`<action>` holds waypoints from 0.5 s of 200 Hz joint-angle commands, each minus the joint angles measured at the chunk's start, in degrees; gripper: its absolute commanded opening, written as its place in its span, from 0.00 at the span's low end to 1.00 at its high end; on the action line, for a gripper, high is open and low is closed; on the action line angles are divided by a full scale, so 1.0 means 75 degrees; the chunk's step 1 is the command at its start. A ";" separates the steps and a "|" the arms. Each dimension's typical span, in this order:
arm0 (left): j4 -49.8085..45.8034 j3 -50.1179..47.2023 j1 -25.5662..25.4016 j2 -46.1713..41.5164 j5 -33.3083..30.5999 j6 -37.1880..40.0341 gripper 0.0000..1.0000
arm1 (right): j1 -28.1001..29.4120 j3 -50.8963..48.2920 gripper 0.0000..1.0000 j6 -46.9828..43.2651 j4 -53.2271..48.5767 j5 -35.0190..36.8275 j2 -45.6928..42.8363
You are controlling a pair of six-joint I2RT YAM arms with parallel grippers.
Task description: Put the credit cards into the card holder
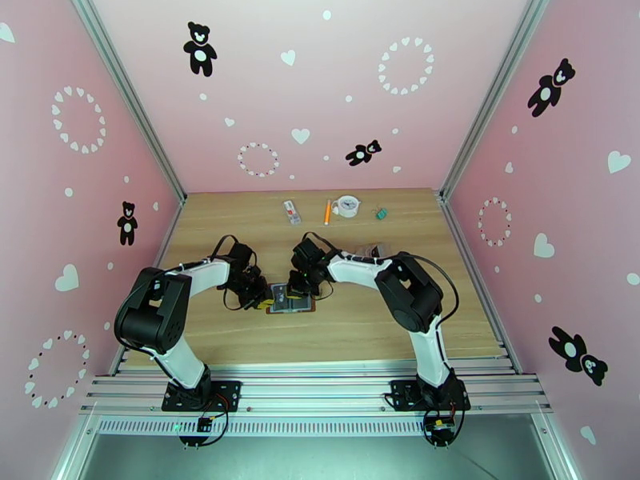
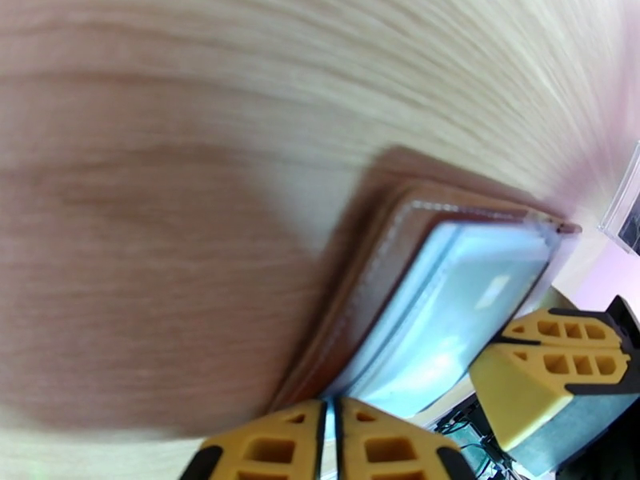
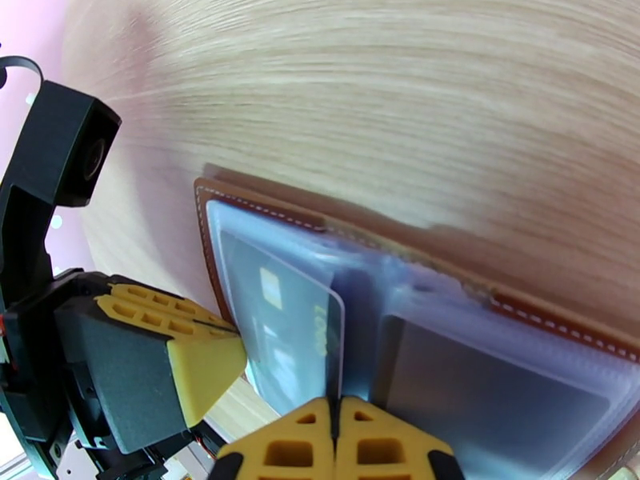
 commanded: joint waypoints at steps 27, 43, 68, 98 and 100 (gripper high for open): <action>0.0001 -0.0101 -0.0046 -0.0140 -0.0343 -0.0133 0.16 | 0.0157 0.0644 0.23 -0.0332 -0.1193 0.0043 -0.0024; -0.0120 -0.0043 -0.0046 -0.0352 -0.0390 -0.0158 0.19 | 0.0112 0.0857 0.28 -0.0512 -0.1573 0.0227 -0.0163; -0.0246 0.0022 -0.0045 -0.0685 -0.0455 -0.0248 0.22 | 0.0030 0.0995 0.27 -0.0710 -0.1994 0.0334 -0.0222; -0.0252 0.0037 -0.0040 -0.0829 -0.0443 -0.0330 0.23 | 0.0028 0.1039 0.13 -0.0737 -0.2048 0.0302 -0.0132; -0.0250 0.0035 -0.0039 -0.0837 -0.0444 -0.0333 0.23 | 0.0031 0.1047 0.11 -0.0734 -0.2045 0.0291 -0.0112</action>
